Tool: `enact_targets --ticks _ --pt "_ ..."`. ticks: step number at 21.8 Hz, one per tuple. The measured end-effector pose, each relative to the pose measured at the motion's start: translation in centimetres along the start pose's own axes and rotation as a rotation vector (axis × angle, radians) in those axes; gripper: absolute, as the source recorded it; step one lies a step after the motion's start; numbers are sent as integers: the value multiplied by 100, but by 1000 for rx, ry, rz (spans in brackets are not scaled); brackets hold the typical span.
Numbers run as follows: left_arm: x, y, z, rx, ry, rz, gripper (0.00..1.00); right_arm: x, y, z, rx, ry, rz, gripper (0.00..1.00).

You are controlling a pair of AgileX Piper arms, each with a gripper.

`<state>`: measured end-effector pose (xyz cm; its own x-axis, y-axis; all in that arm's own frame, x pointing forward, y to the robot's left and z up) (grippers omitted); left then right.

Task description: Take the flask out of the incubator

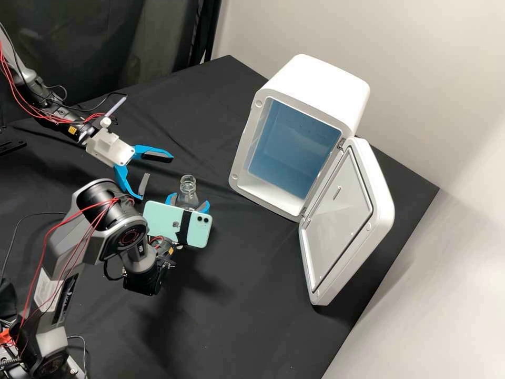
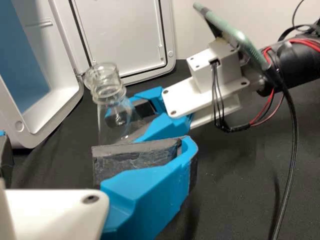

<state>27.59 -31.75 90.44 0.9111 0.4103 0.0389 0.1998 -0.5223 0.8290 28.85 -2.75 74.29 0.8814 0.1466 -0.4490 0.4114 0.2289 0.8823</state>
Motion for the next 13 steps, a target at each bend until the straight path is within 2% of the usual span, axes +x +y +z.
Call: enact_targets --ticks 2,7,9,13 --pt "-3 -6 0 0 0 -2 100 23 -38 9 0 -3 -11 0" --pt "-3 -10 11 -5 -11 -6 100 129 -176 59 28 -14 -44 0" --pt "-10 -40 57 -11 -29 -17 100 139 -190 52 33 -10 -39 0" --pt "-18 -89 153 2 -63 -36 100 139 -189 51 33 -9 -38 0"
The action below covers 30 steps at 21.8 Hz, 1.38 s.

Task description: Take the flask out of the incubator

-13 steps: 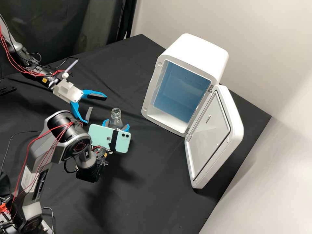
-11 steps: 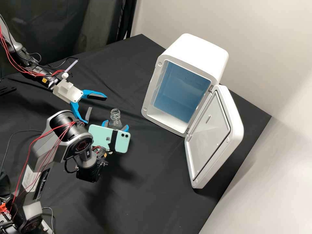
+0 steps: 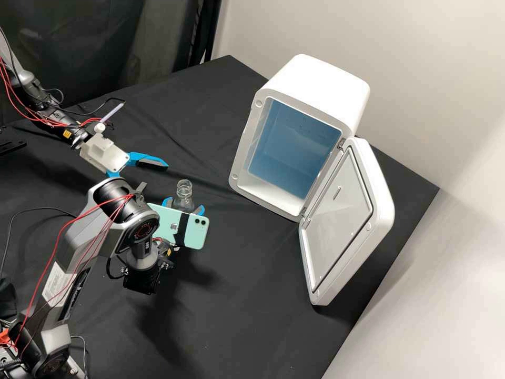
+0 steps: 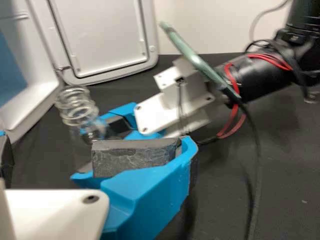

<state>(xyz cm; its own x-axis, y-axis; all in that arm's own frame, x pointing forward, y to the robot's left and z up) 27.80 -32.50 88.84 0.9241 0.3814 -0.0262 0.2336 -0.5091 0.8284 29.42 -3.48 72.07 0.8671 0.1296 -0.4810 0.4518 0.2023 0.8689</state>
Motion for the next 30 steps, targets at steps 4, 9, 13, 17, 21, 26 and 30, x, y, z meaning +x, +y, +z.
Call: enact_targets --ticks 4,9,13,17,21,26,30 --pt "-22 -96 125 10 -40 -35 100 0 0 0 0 0 0 0" --pt "-24 -300 241 8 -83 -98 100 0 0 0 0 0 0 0" --pt "-32 -311 236 6 -81 -101 100 0 0 0 0 0 0 0" --pt "-37 -305 192 1 -67 -98 100 0 0 0 0 0 0 0" --pt "-29 -330 117 -9 -44 -108 100 0 0 0 0 0 0 0" --pt "12 -364 33 -21 -20 -120 100 15 17 1 -4 2 4 0" --pt "20 -383 15 -18 -15 -126 100 15 17 1 -4 2 4 0"
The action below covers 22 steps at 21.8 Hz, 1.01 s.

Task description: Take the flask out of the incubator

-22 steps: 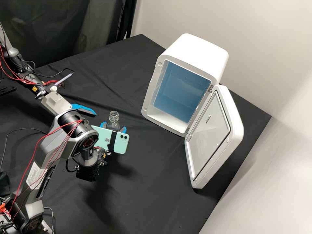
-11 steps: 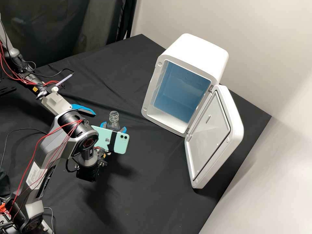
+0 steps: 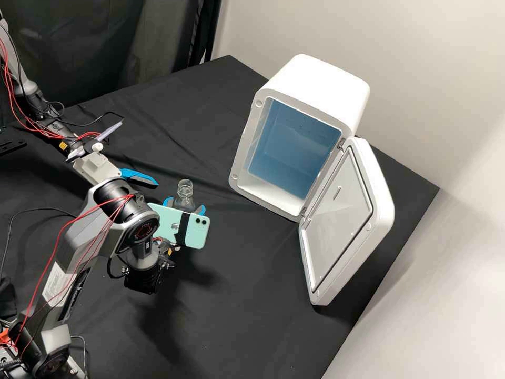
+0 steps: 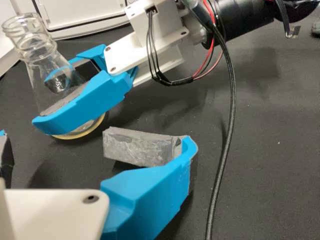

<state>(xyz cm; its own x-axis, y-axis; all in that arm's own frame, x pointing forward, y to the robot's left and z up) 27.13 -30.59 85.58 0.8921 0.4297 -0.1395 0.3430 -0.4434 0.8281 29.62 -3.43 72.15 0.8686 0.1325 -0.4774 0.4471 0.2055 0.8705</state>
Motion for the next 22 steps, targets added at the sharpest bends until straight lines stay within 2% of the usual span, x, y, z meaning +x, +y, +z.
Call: enact_targets --ticks 16,22 --pt "0 9 -18 -2 5 3 100 -4 5 8 1 -3 2 0" --pt "15 39 -21 1 5 13 100 -4 5 8 1 -3 2 0"
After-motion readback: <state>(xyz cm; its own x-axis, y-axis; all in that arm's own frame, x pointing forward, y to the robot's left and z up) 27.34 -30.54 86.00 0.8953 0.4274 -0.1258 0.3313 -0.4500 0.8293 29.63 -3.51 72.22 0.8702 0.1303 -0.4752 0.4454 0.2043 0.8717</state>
